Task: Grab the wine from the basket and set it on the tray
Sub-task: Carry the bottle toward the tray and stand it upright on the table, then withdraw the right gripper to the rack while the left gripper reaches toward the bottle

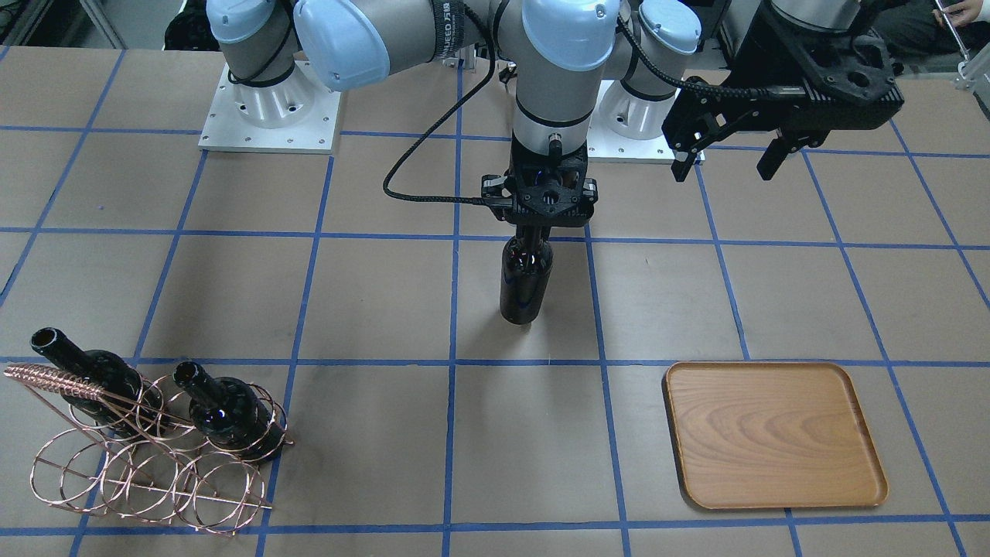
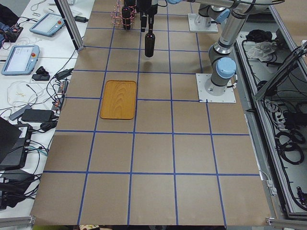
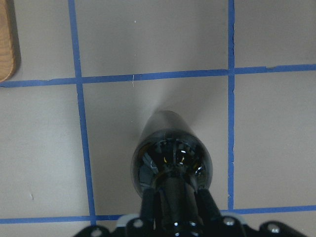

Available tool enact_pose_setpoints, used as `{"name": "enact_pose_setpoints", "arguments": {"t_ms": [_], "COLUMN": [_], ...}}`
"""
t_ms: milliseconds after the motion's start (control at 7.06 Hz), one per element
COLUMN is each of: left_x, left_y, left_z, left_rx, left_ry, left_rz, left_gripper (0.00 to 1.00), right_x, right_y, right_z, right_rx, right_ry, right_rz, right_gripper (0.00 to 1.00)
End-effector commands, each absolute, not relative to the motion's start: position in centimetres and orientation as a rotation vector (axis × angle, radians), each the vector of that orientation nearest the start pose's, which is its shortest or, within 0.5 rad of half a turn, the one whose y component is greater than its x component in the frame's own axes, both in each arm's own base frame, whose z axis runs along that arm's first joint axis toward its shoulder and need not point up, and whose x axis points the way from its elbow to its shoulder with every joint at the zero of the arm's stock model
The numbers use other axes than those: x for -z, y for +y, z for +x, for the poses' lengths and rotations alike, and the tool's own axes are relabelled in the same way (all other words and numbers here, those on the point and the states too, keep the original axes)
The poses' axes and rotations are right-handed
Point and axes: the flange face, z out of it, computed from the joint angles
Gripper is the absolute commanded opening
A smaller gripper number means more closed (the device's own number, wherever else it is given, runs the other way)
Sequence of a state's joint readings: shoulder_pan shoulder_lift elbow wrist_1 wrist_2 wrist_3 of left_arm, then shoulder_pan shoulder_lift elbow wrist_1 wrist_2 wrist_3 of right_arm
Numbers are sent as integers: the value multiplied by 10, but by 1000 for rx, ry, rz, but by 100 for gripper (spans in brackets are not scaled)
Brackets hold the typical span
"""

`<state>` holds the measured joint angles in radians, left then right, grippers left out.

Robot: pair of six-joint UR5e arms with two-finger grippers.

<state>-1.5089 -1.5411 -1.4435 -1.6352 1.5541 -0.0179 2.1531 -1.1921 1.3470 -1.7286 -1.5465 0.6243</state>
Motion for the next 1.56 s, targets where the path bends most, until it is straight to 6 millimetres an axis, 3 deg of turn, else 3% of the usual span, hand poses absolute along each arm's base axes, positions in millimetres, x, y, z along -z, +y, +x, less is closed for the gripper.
{"name": "enact_pose_setpoints", "arguments": {"t_ms": [0,142,283,425,566,708,850,991,1133,1274,1416], "left_x": [-559,-559,-559,-559,-558,-557,-550,-547,-539,-529,-501], "left_y": [-490,-490,-490,-490,-491,-492,-499,-507,-513,-509,-505], "left_z": [-104,-104,-104,-104,-104,-104,-106,-108,-120,-165,-207], "left_rx": [148,148,148,148,146,141,132,161,162,132,45], "left_ry": [3150,3150,3150,3150,3152,3152,3156,3158,3165,3176,3172], "left_rz": [-117,-117,-117,-117,-117,-117,-112,-112,-141,-216,-235], "left_gripper": [100,100,100,100,100,100,100,100,100,100,100], "right_x": [-387,-379,-378,-387,-405,-423,-451,-463,-487,-504,-517], "right_y": [-464,-462,-462,-465,-477,-497,-512,-528,-544,-553,-555], "right_z": [469,468,467,465,451,421,379,327,258,188,134], "right_rx": [-41,-61,-61,-43,-9,20,69,31,72,54,69], "right_ry": [3127,3135,3138,3122,3095,3074,3067,3106,3109,3105,3119], "right_rz": [53,51,46,58,82,60,14,-149,-161,-184,-199], "right_gripper": [13,35,89,100,100,100,100,100,100,100,100]}}
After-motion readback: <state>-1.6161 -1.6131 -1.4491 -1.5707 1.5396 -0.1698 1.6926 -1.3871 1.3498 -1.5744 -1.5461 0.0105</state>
